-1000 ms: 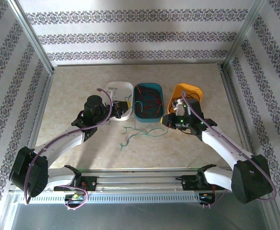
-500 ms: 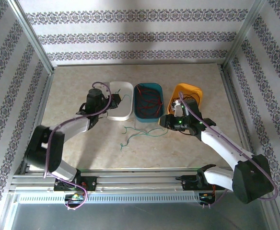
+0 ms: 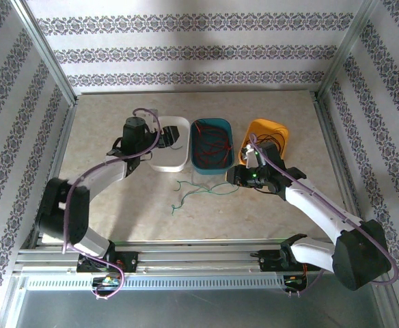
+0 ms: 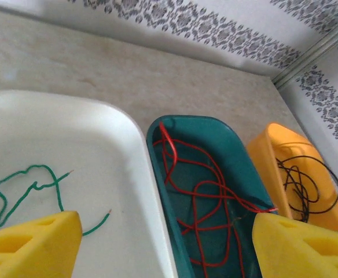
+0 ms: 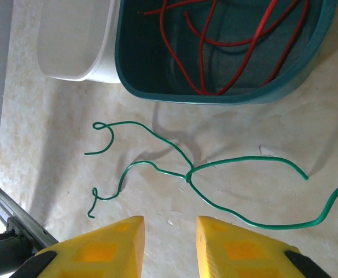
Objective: Untangle the cables
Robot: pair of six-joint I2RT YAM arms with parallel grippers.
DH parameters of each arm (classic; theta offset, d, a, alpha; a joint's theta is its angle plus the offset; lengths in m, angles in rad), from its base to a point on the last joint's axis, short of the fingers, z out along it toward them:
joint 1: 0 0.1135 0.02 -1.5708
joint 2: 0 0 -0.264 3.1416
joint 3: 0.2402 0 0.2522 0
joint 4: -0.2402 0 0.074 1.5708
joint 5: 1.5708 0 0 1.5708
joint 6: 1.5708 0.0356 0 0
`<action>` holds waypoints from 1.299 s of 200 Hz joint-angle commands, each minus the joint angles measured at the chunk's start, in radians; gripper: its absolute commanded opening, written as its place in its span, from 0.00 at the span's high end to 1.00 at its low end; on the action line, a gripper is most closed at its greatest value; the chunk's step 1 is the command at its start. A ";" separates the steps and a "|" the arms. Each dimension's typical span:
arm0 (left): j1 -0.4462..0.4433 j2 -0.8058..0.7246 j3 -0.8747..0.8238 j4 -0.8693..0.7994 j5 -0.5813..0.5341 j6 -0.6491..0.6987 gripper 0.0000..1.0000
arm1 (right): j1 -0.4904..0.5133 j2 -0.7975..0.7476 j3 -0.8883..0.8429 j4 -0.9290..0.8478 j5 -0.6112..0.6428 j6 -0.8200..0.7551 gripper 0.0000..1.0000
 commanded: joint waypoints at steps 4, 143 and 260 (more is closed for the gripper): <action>-0.051 -0.100 -0.004 -0.284 -0.037 0.140 0.22 | -0.019 -0.016 -0.002 0.001 0.022 -0.005 0.71; -0.327 0.045 0.039 -0.710 -0.105 0.331 0.18 | -0.028 0.062 0.043 -0.045 0.023 -0.026 0.63; -0.453 0.085 0.089 -0.547 -0.087 0.455 0.18 | -0.066 0.290 0.066 -0.072 0.197 0.006 0.64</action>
